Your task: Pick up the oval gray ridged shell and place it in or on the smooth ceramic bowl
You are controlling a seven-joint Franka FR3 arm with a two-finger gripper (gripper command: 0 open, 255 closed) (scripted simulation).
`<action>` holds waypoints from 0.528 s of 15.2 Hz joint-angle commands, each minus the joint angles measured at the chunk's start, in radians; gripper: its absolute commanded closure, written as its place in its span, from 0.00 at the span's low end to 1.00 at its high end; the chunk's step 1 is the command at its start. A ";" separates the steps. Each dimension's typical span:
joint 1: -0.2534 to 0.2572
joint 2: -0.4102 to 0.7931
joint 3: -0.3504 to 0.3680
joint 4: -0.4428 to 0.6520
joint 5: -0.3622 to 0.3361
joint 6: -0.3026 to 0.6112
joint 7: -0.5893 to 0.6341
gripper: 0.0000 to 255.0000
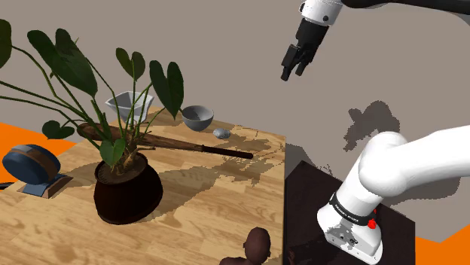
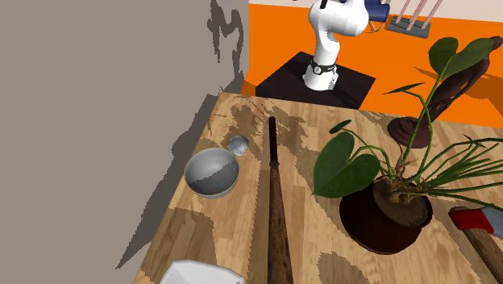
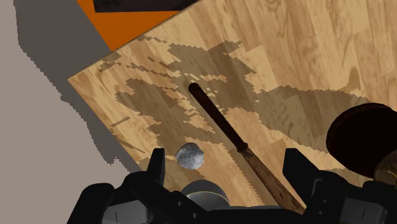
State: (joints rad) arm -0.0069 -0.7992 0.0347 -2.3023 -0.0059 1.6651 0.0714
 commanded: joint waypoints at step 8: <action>0.001 0.063 -0.007 -0.188 -0.027 0.297 -0.033 0.00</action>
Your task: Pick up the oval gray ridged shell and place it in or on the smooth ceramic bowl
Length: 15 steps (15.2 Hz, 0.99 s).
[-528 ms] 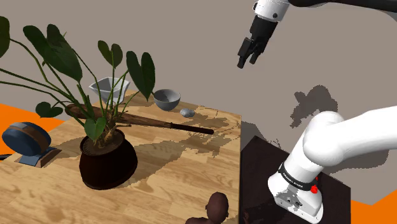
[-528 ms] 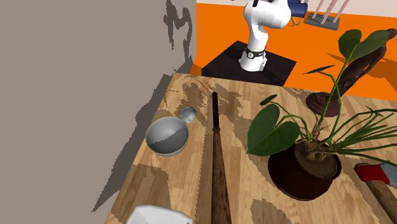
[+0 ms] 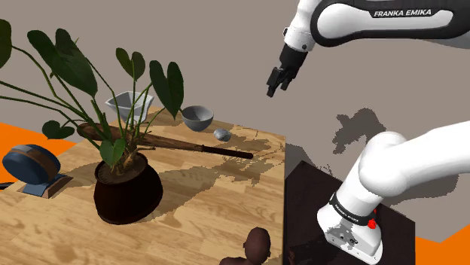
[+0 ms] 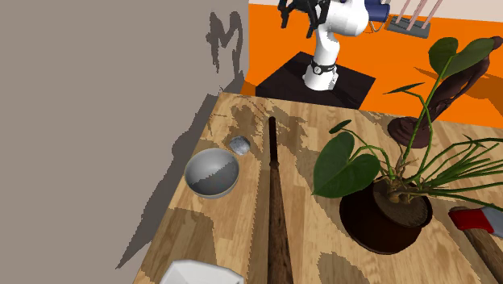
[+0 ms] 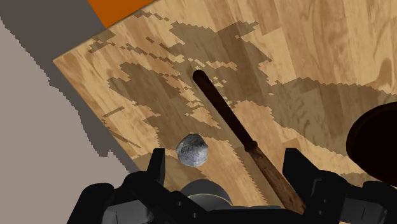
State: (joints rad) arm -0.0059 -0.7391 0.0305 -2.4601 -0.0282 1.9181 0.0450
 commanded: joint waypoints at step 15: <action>-0.041 0.459 -0.006 -0.155 -0.107 0.725 -0.030 0.00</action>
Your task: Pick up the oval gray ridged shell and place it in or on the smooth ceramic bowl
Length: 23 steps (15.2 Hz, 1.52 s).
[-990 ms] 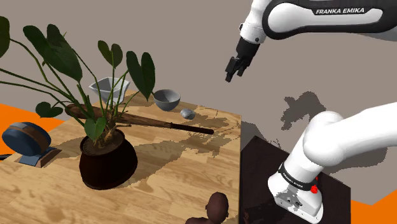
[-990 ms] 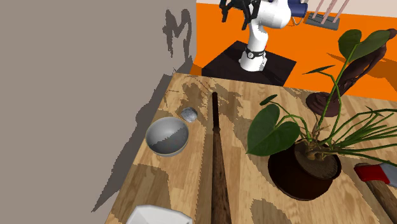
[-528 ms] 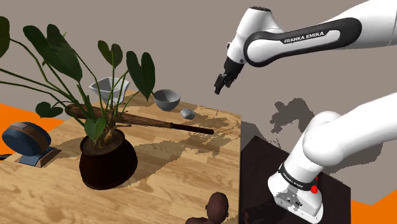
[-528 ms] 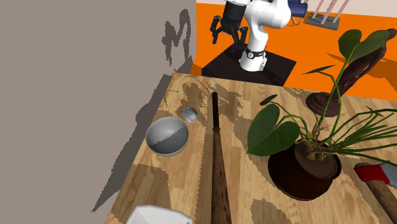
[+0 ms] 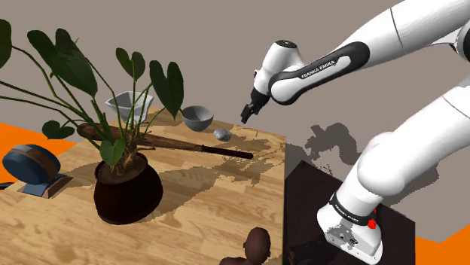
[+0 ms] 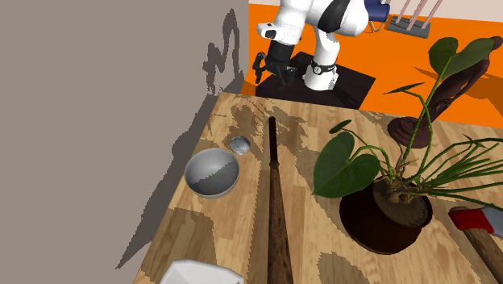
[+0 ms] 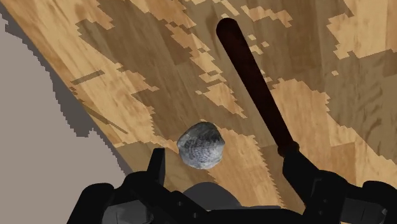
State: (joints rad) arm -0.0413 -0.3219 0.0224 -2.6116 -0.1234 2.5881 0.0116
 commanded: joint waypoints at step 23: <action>0.055 0.798 -0.156 0.360 -0.405 0.551 0.270 0.00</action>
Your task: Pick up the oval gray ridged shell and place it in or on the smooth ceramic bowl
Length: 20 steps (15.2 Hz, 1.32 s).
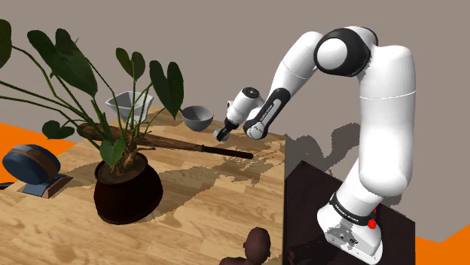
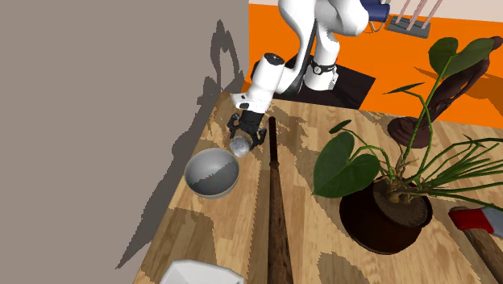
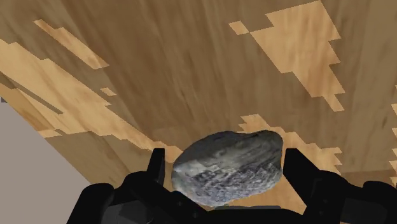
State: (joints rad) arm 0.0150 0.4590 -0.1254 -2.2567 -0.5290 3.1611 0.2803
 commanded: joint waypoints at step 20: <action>-0.030 -0.025 0.024 -0.005 0.012 -0.056 -0.018 1.00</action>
State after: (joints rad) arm -0.0025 0.4475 -0.1153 -2.2610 -0.5218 3.1190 0.2703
